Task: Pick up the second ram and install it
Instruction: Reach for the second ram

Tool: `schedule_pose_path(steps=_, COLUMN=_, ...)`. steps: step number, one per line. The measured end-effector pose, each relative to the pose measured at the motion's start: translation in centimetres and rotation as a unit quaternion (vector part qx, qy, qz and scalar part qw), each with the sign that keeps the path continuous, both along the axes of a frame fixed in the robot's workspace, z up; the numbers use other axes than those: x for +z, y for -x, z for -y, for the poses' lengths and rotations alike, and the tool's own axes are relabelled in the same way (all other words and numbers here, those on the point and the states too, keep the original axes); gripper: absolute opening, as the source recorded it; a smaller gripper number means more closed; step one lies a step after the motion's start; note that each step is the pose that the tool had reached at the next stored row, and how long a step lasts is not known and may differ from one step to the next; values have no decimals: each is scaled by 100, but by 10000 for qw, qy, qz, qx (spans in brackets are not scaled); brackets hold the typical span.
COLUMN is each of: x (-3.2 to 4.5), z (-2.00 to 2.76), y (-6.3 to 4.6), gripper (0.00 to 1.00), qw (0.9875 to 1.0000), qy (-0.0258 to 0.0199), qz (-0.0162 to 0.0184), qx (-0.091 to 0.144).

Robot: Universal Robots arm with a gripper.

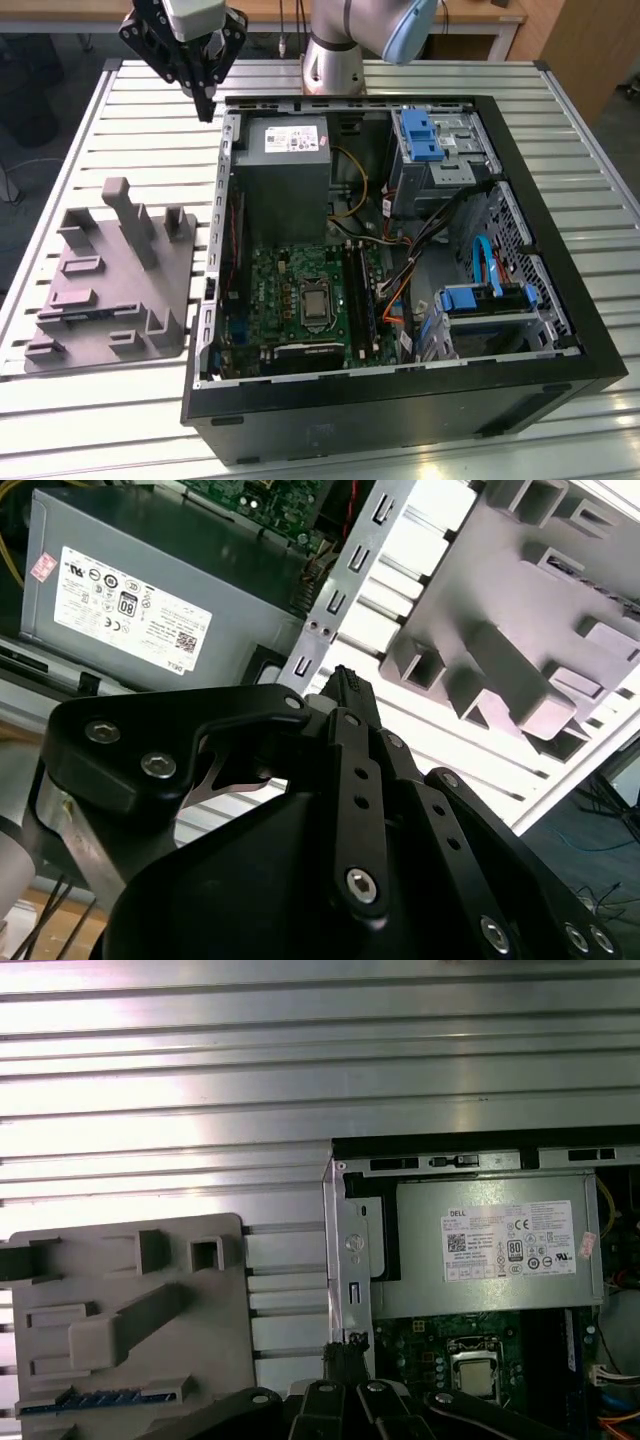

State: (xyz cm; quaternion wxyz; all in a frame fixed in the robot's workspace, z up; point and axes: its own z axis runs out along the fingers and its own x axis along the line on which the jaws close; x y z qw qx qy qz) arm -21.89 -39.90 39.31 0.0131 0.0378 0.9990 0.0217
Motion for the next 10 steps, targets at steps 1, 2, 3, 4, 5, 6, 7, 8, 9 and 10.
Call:
schedule_pose_path(steps=1, x=0, z=0, y=15, gripper=10, qw=10000, qy=0, qz=0, qx=-1)
schedule_pose_path(steps=2, x=0, z=0, y=32, gripper=10, qw=10000, qy=0, qz=0, qx=0)
schedule_pose_path(steps=3, x=0, z=0, y=50, gripper=10, qw=10000, qy=0, qz=0, qx=0)
schedule_pose_path(steps=4, x=0, z=0, y=68, gripper=10, qw=10000, qy=0, qz=0, qx=0)
schedule_pose_path(steps=5, x=-1, z=0, y=87, gripper=10, qw=10000, qy=0, qz=0, qx=-1)
schedule_pose_path(steps=6, x=-1, z=0, y=107, gripper=10, qw=10000, qy=0, qz=0, qx=0)
schedule_pose_path(steps=7, x=0, z=0, y=126, gripper=10, qw=10000, qy=0, qz=0, qx=0)
schedule_pose_path(steps=8, x=-1, z=0, y=146, gripper=10, qw=10000, qy=0, qz=0, qx=0)
schedule_pose_path(steps=9, x=0, z=0, y=165, gripper=10, qw=10000, qy=0, qz=0, qx=0)
schedule_pose_path(steps=10, x=-1, z=0, y=185, gripper=10, qw=10000, qy=0, qz=0, qx=0)
